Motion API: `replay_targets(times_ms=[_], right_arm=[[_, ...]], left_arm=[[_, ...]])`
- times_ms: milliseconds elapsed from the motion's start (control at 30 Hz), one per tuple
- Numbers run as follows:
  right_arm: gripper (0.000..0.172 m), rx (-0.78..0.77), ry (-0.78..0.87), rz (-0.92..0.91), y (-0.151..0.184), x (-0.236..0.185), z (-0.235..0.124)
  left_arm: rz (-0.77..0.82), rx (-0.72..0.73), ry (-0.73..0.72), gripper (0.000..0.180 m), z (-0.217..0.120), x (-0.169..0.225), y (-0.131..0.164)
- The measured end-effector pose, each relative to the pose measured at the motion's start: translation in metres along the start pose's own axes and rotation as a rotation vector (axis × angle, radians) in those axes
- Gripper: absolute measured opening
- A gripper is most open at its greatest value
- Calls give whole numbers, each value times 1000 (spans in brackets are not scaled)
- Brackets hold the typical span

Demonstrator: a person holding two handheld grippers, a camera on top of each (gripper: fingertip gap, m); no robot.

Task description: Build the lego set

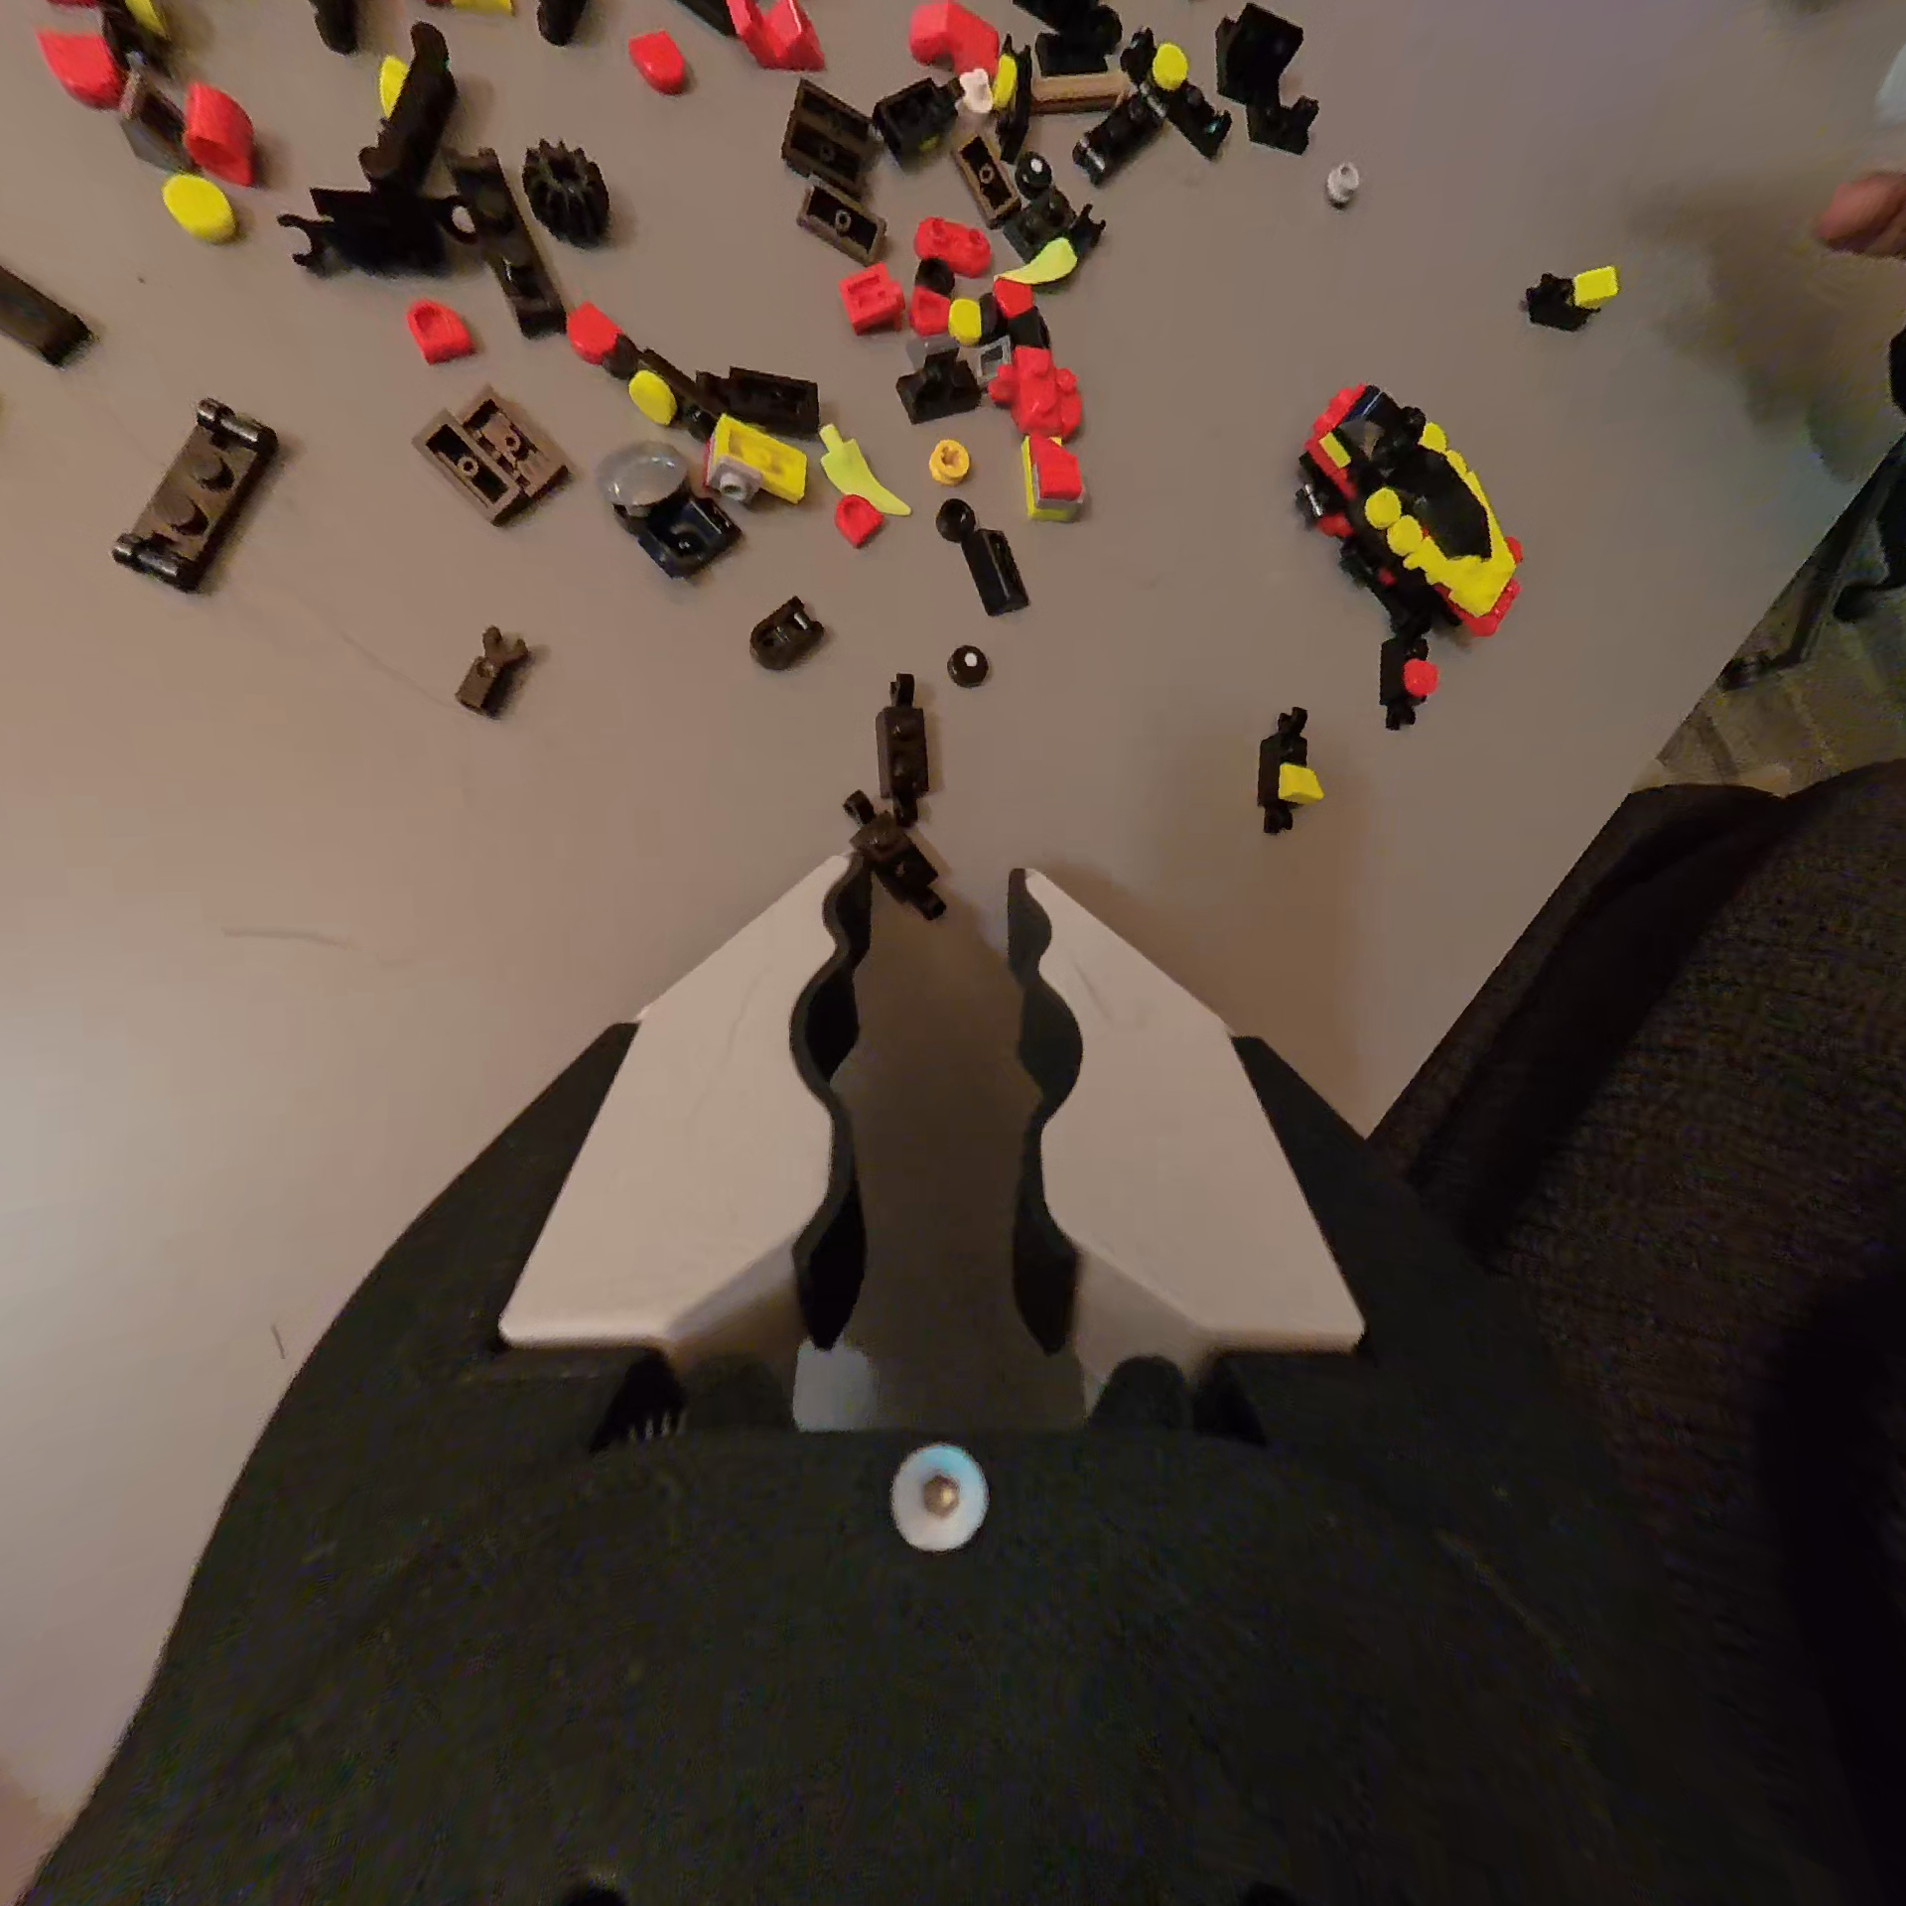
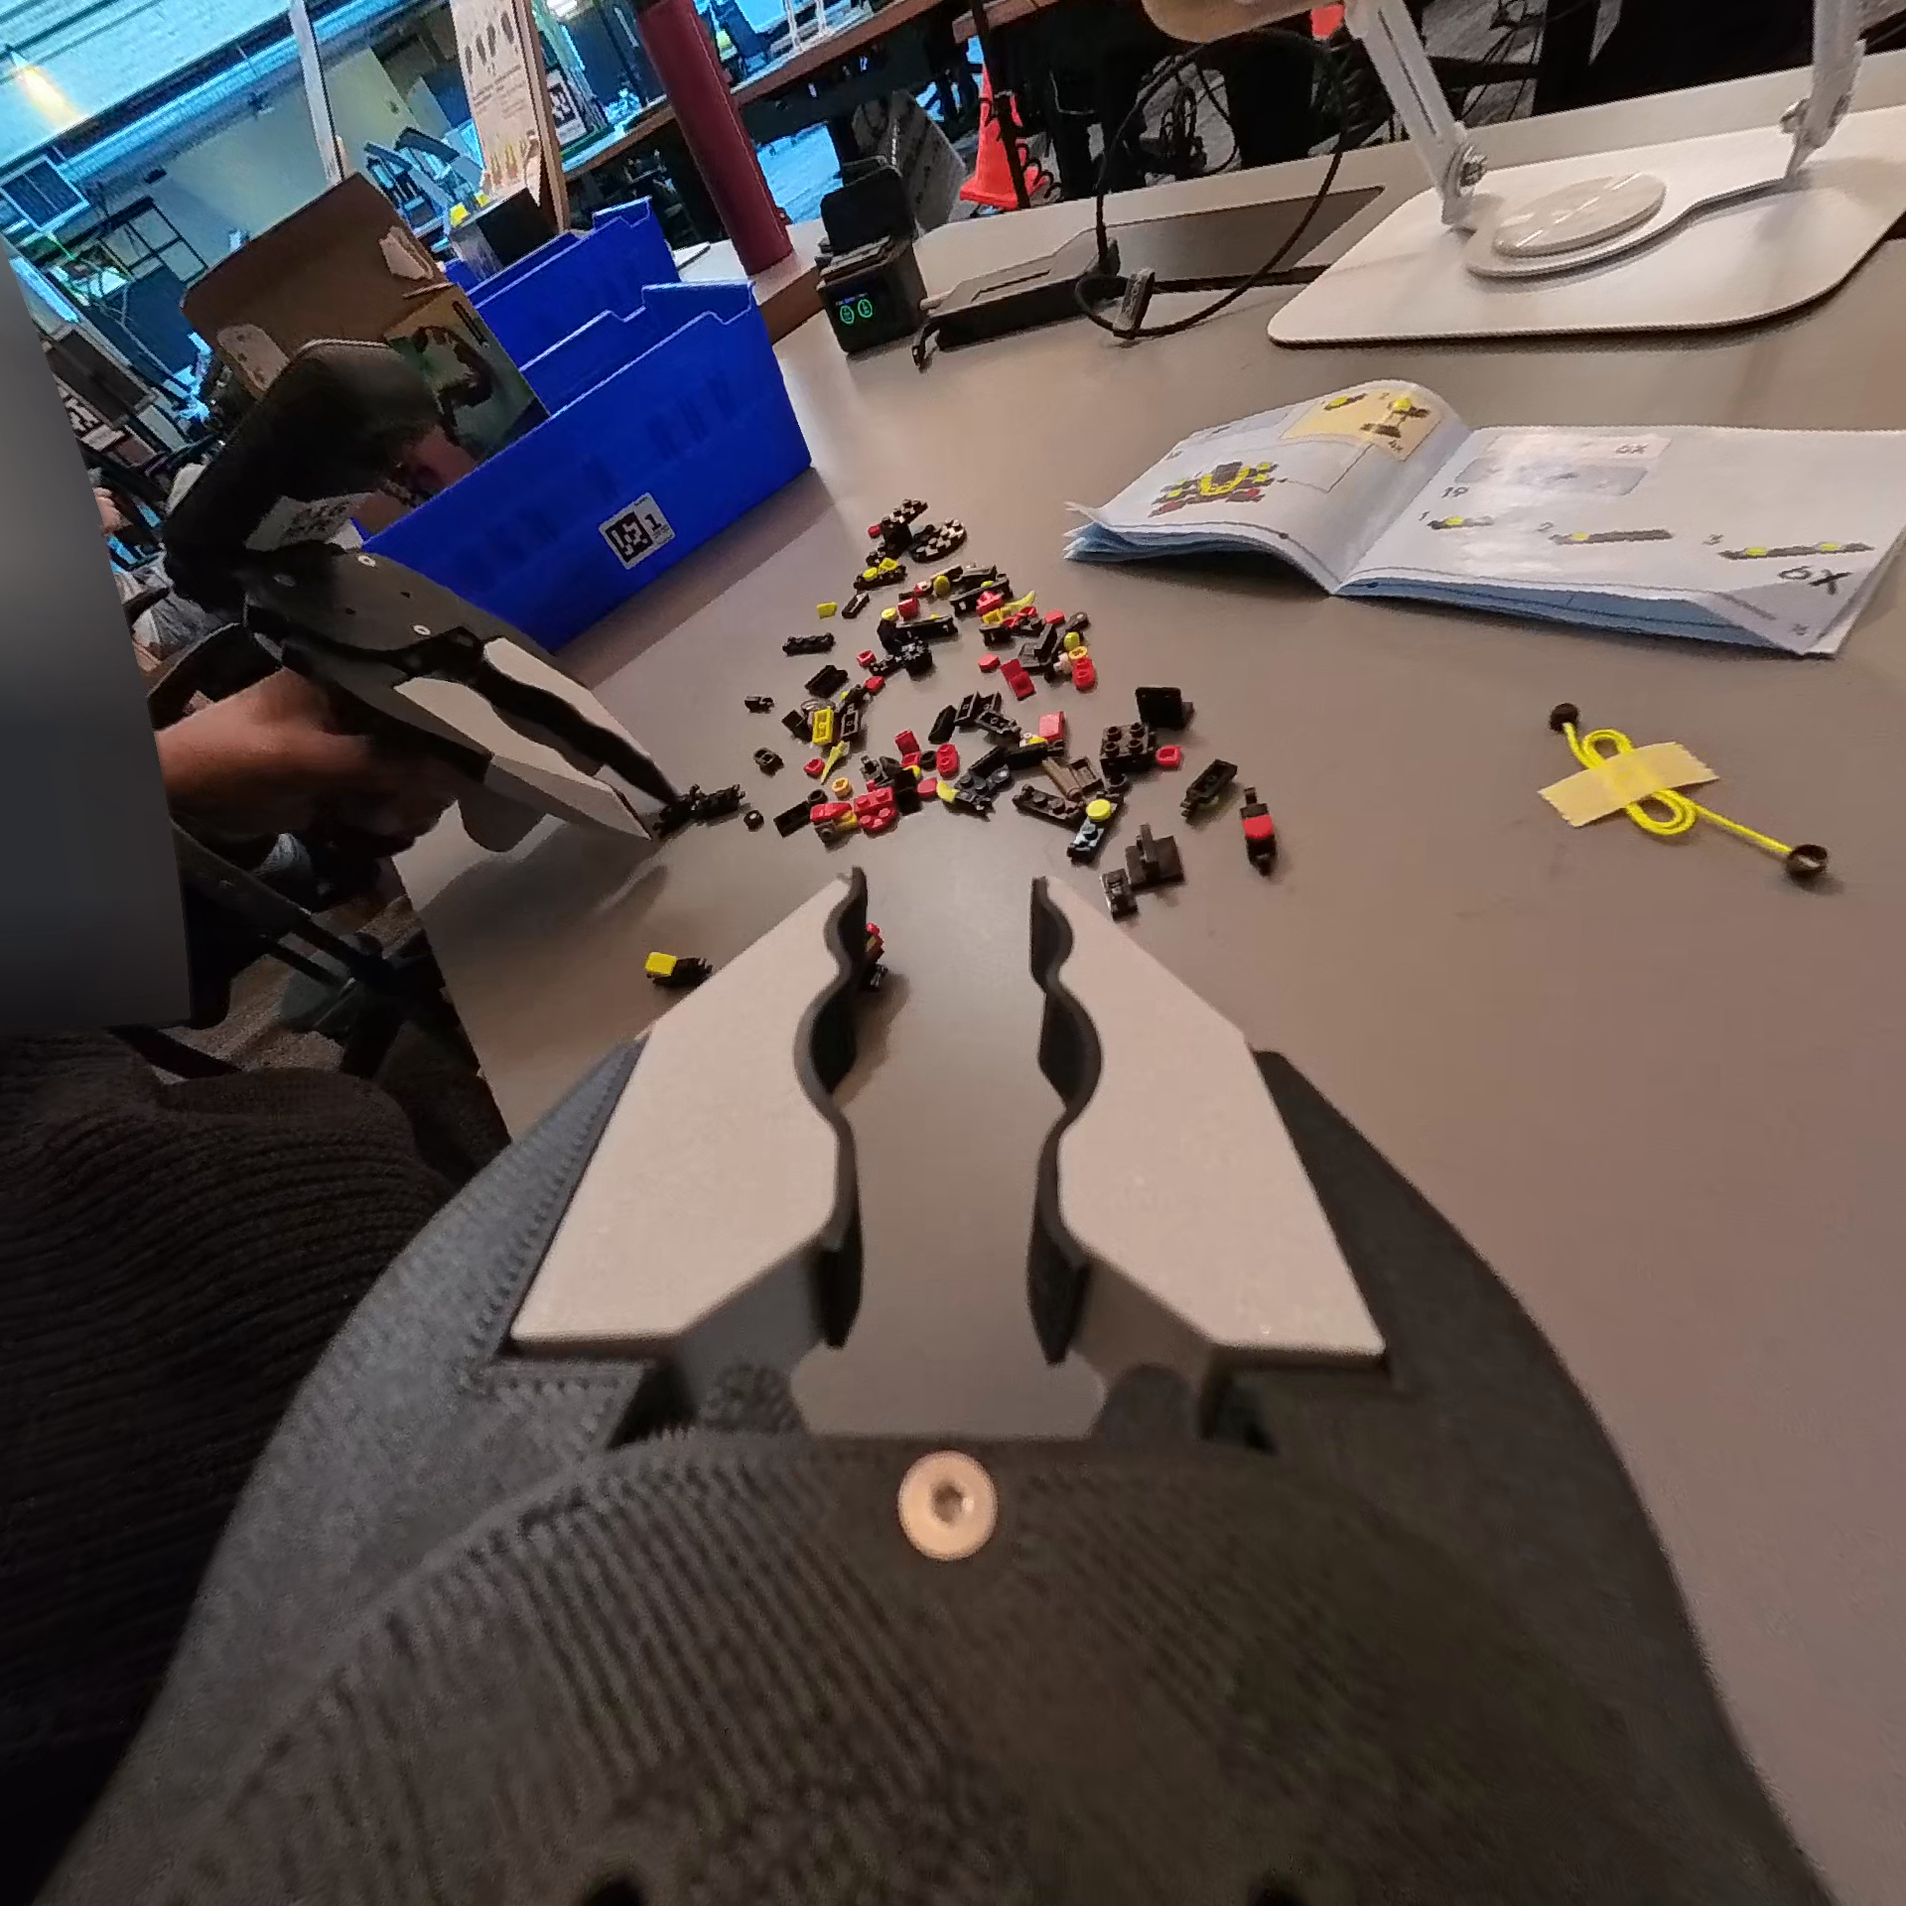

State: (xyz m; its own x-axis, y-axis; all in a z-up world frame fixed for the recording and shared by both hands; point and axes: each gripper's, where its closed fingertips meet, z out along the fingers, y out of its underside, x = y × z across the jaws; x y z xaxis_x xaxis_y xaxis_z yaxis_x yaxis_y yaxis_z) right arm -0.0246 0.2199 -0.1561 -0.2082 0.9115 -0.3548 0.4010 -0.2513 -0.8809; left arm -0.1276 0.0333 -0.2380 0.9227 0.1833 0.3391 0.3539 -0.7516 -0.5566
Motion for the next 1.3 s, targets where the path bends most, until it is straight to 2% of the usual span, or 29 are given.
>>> replay_targets(times_ms=[400, 500, 667, 767, 867, 933, 1000, 1100, 1200, 1300], right_arm=[[30, 0, -5, 11, 0, 1, 1], [30, 1, -7, 11, 0, 0, 0], [30, 3, -9, 12, 0, 0, 0], [30, 3, -12, 13, 0, 0, 0], [30, 4, -12, 13, 0, -1, 0], [30, 5, -13, 14, 0, -1, 0], [30, 5, -13, 14, -1, -1, 0], [30, 6, -12, 16, -1, 0, 0], [30, 8, -15, 21, -1, 0, 0], [30, 5, -18, 25, 0, 0, 1]], left_arm=[[27, -24, -35, 5, 1, -4, 4], [27, -24, -38, 5, 0, -4, 4], [28, -1, -33, 16, 2, -1, 0], [56, -13, -82, 7, 2, -8, 1], [69, -17, -151, 6, -4, -21, 1], [49, -14, -144, 6, -6, -23, 1], [44, 4, -99, 6, -8, -15, -2], [124, 30, -10, 6, -7, 13, -9], [227, 18, -8, 6, 6, 32, -7], [227, -28, 45, 6, 23, 52, 1]])
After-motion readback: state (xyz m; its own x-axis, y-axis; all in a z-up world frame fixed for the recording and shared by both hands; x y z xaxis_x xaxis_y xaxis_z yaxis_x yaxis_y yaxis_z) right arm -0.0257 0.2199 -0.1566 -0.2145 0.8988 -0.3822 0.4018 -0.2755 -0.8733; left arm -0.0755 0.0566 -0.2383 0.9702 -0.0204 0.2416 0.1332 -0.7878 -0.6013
